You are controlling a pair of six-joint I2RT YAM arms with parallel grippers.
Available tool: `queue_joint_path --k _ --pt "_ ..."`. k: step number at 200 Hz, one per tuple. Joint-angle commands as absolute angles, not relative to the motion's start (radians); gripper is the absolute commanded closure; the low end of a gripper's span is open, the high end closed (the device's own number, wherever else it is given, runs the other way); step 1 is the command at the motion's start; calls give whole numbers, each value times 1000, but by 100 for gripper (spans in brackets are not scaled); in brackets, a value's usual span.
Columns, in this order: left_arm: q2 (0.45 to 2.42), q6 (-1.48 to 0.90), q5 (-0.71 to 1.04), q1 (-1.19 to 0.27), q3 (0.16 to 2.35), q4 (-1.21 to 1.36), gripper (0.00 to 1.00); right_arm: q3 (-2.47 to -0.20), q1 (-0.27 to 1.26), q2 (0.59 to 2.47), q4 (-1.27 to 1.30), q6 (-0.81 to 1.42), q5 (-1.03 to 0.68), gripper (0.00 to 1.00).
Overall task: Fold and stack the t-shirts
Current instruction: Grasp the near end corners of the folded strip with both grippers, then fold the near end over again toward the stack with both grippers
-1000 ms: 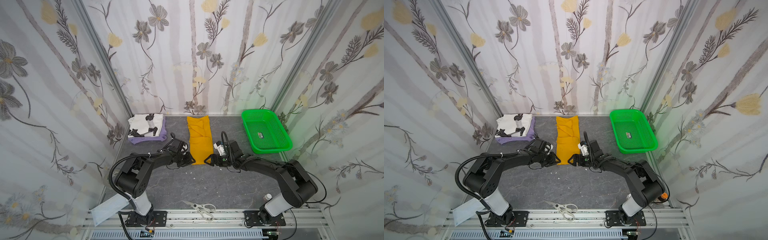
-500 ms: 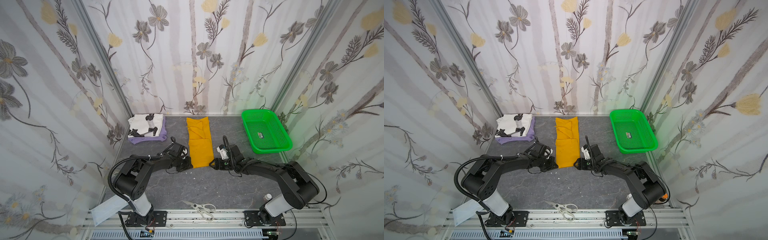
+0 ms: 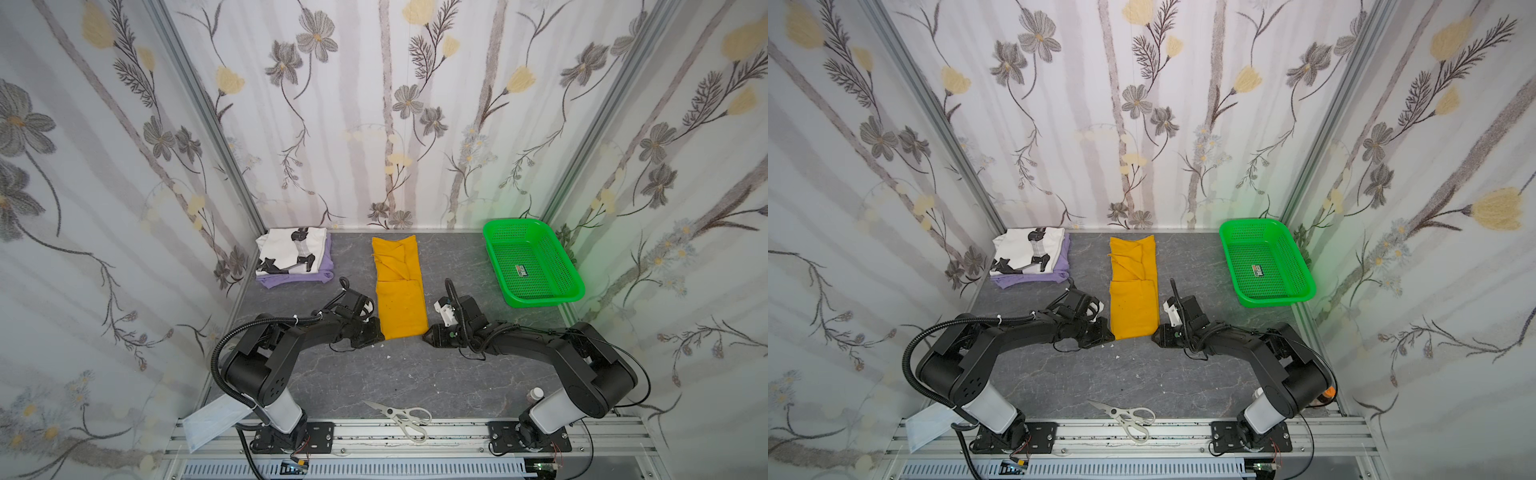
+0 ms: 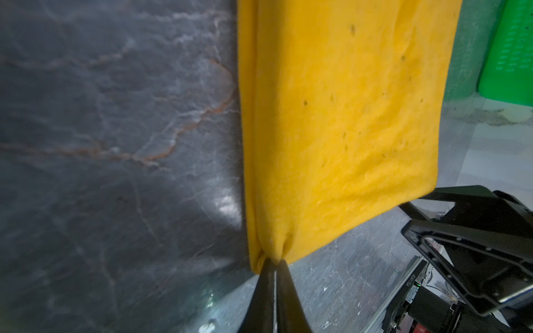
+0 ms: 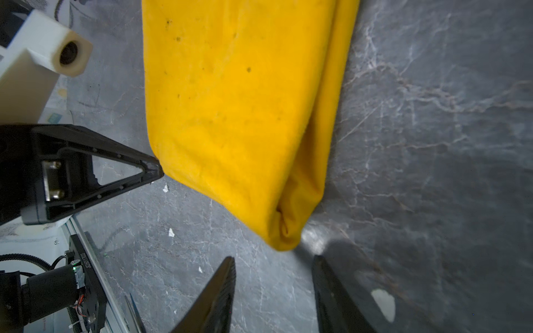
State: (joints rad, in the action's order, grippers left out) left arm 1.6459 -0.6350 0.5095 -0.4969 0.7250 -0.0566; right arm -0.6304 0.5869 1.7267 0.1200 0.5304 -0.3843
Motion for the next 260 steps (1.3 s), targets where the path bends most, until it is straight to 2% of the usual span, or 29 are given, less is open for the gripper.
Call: queue_joint_path --k 1,20,61,65,79,92,106,123,130,133,168,185,201,216,260 --pt "1637 -624 491 -497 714 -91 91 -652 587 1739 182 533 -390 54" --pt "1634 -624 489 -497 709 -91 91 -681 585 1777 184 531 -398 54" --pt "1627 -623 487 -497 710 -92 89 -702 566 1828 210 535 -399 65" --pt "1628 -622 490 -497 709 -90 87 -701 564 1828 212 535 -399 67" --pt "1634 -620 517 -497 716 -74 67 -699 558 1826 207 534 -399 75" --pt "1633 -629 531 -497 719 -53 53 -696 558 1819 199 528 -396 84" --pt "1628 -648 527 -494 715 -25 49 -693 558 1817 188 525 -397 89" --pt "1638 -656 517 -493 730 -28 49 -683 557 1819 192 524 -408 92" --pt "1644 -658 517 -492 735 -30 49 -675 559 1821 197 527 -412 98" --pt "1647 -660 514 -492 735 -29 49 -673 559 1821 199 529 -412 100" --pt "1666 -672 497 -495 716 -31 55 -641 580 1812 220 552 -425 100" --pt "1663 -669 485 -497 695 -34 63 -631 607 1803 224 562 -430 100" --pt "1659 -664 483 -500 676 -40 77 -621 637 1790 219 569 -430 100" --pt "1641 -650 478 -502 660 -78 100 -609 663 1762 202 568 -427 100" --pt "1443 -574 470 -510 622 -302 100 -550 746 1529 62 537 -372 100"
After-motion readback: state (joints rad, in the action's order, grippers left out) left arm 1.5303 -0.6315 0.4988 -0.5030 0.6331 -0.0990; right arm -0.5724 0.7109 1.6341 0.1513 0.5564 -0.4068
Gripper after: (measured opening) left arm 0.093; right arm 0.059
